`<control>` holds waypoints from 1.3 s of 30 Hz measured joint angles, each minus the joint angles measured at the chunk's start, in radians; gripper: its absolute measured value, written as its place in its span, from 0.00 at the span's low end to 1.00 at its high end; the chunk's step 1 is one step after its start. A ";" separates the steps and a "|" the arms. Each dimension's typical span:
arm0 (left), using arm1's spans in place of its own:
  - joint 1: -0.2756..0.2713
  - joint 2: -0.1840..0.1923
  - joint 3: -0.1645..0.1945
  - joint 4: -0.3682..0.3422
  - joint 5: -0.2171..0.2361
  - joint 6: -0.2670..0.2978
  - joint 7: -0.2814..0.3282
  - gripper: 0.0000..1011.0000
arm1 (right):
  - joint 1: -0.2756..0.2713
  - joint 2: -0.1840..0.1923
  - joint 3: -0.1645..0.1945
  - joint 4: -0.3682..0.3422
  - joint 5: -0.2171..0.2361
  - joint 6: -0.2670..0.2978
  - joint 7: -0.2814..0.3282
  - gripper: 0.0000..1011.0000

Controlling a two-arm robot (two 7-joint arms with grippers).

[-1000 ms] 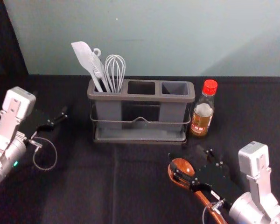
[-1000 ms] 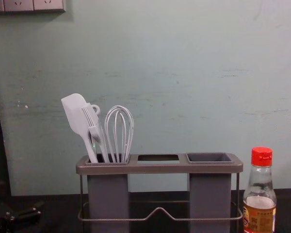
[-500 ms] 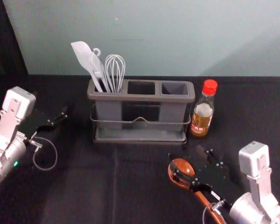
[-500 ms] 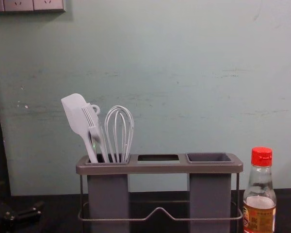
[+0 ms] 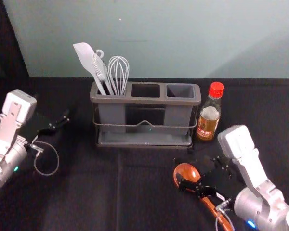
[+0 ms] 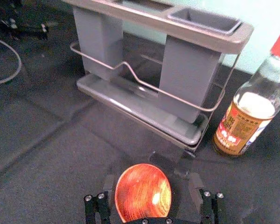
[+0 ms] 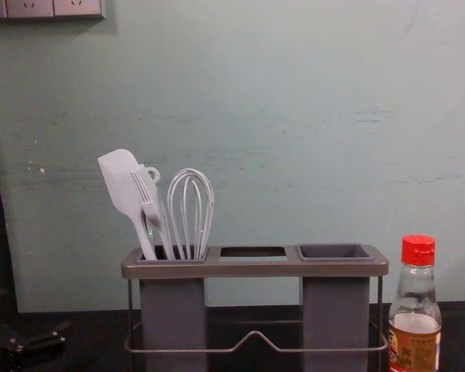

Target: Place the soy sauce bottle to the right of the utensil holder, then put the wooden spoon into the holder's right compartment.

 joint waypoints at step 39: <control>0.000 0.000 0.000 0.000 0.000 0.000 0.000 0.99 | 0.140 -0.098 -0.019 0.075 -0.054 0.317 0.080 0.99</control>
